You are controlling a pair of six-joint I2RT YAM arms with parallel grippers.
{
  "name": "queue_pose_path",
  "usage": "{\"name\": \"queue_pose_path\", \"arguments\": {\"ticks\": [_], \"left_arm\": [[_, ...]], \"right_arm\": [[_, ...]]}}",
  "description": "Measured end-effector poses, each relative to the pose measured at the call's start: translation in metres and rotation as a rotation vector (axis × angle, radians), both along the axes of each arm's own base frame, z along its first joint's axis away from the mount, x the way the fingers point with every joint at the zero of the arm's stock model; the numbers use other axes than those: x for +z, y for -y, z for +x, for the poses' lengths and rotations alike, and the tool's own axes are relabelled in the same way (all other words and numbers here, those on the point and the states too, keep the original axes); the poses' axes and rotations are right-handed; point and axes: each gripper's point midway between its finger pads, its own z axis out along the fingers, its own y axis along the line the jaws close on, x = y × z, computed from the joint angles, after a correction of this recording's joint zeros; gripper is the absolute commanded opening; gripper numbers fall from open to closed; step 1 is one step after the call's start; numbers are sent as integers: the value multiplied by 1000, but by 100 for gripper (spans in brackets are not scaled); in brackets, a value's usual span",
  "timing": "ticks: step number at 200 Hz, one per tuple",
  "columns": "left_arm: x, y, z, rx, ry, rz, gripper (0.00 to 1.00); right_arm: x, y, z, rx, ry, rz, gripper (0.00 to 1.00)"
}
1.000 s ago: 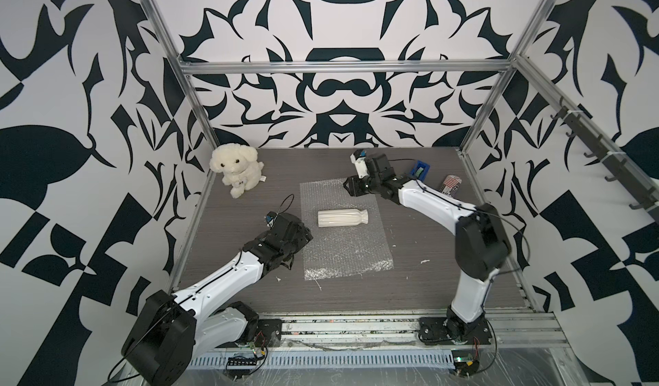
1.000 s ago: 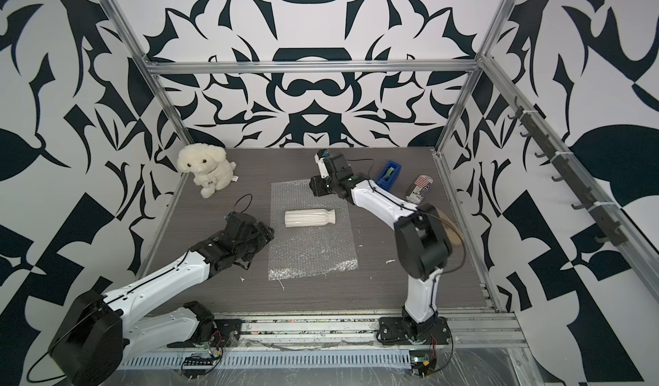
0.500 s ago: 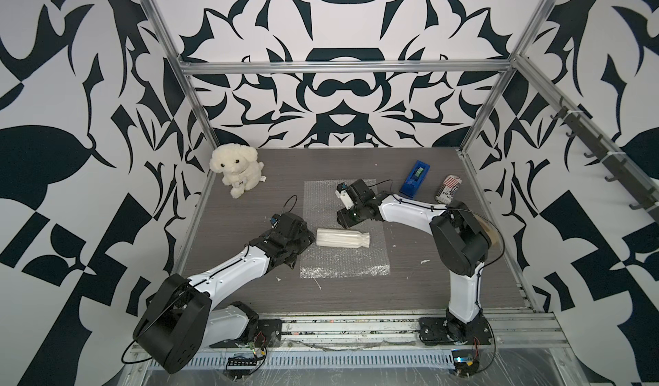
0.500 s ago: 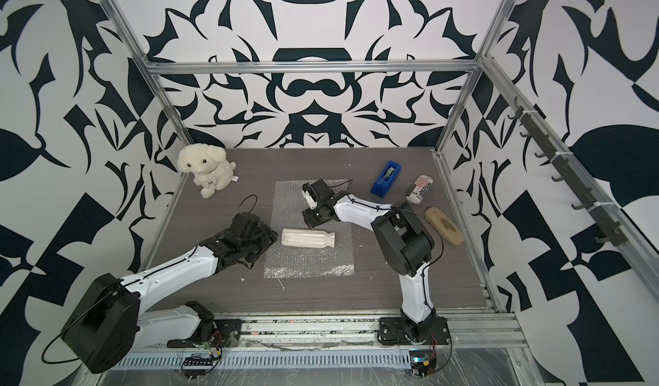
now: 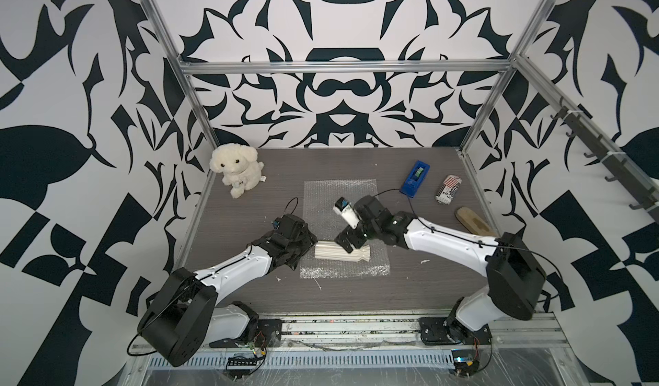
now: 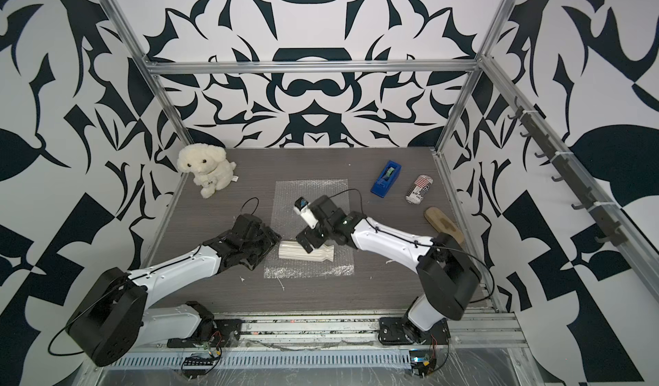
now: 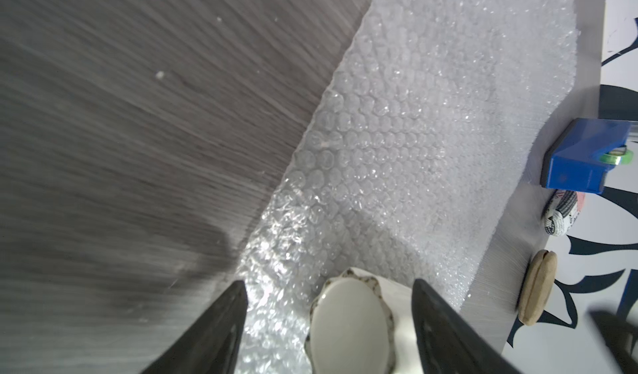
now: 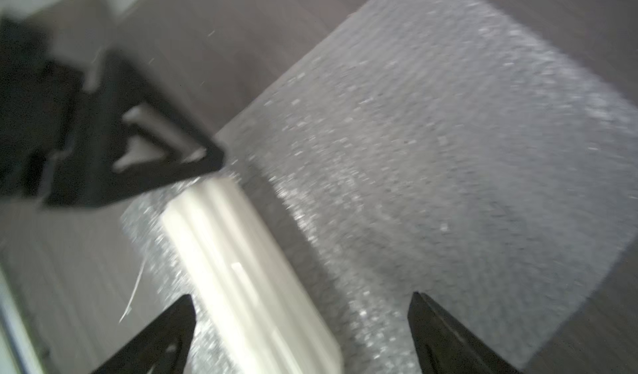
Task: Wrap vases in bubble wrap
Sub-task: Move the vase from the bubble wrap.
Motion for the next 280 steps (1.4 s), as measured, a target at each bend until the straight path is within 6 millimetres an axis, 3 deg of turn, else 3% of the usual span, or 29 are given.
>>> {"name": "queue_pose_path", "arguments": {"ticks": [9, 20, 54, 79, 138, 204, 280], "left_arm": [[-3, 0, -1, -1, -10, 3, 77], [-5, 0, -1, 0, -17, 5, 77], [-6, 0, -2, -2, -19, 3, 77], [-6, 0, -2, -2, -18, 3, 77], [-7, 0, -2, -6, -17, 7, 78], [-9, 2, 1, -10, -11, 7, 78], [-8, 3, 3, -11, -5, 2, 79]], "right_arm": [[-12, -4, -20, 79, 8, -45, 100], [-24, -3, -27, 128, 23, -98, 99], [-39, 8, -5, 157, 113, -216, 94], [-44, 4, 5, 210, 154, -264, 90], [-62, -3, -4, 365, 147, -310, 76], [-59, -2, -8, 455, 196, -317, 59], [-53, 0, -14, 502, 228, -299, 60]]}}
